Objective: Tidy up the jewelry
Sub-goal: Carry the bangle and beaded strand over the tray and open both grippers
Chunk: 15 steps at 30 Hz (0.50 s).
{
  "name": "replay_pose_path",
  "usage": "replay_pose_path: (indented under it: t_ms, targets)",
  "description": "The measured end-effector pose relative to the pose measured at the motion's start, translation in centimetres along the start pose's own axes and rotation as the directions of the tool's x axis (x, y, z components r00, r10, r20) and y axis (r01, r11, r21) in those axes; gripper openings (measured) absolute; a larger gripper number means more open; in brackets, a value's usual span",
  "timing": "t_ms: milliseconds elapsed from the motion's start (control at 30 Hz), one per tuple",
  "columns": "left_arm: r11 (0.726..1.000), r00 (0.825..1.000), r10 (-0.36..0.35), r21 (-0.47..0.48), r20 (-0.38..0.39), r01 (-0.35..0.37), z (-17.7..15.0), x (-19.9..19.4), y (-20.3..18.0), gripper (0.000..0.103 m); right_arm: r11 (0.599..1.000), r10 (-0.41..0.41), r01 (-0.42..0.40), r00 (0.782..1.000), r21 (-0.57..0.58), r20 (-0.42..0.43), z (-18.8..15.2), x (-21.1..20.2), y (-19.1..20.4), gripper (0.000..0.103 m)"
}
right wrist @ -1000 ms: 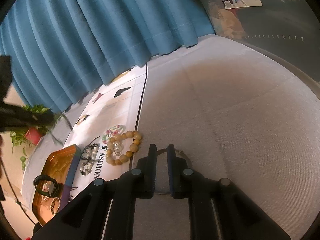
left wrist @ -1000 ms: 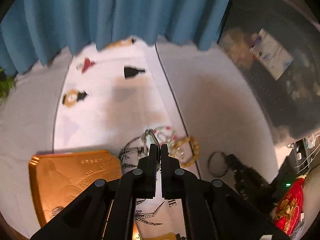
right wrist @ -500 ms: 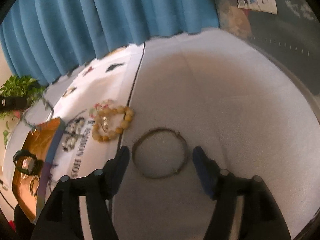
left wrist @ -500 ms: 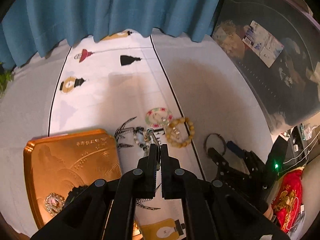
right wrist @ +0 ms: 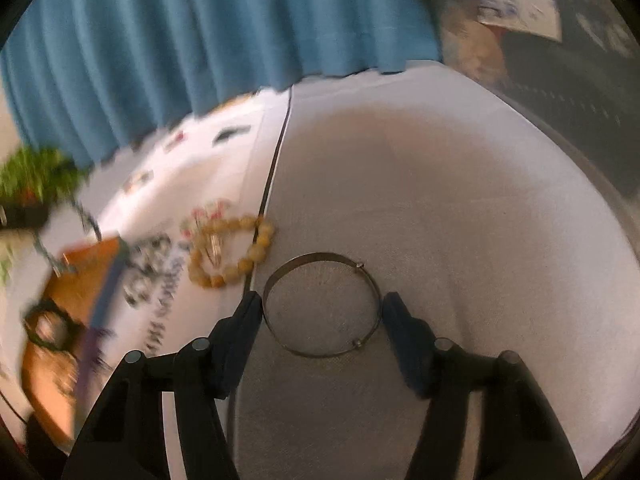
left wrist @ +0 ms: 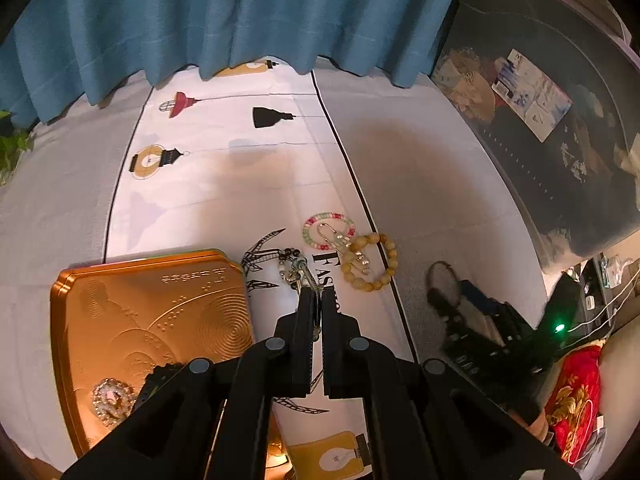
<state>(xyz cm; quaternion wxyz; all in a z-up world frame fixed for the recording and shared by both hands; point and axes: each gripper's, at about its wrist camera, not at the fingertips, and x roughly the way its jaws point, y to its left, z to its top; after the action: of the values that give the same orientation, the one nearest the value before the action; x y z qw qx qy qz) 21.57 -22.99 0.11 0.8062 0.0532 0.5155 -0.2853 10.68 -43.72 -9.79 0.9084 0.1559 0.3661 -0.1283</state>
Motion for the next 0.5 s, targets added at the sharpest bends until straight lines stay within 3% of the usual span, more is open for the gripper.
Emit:
replay_pose_path:
  t_ms: [233,367,500]
  targets:
    - [0.998,0.997,0.046,-0.057,0.06,-0.042,-1.6,-4.8,3.1,0.001,0.995,-0.063,0.057,0.996,0.081,0.071,0.3,-4.4,-1.2,0.062]
    - [0.995,0.993,0.074,-0.074,0.089,-0.068,-4.3,-8.6,5.3,0.001,0.996,-0.085,0.083,0.993,0.035,0.086,-1.5,-7.9,0.4,0.063]
    - [0.989,0.99,0.091,-0.124,0.104,-0.078,-8.0,-12.1,8.5,0.001,0.999,-0.045,0.046,0.998,-0.025,0.038,-4.8,-10.9,3.1,0.063]
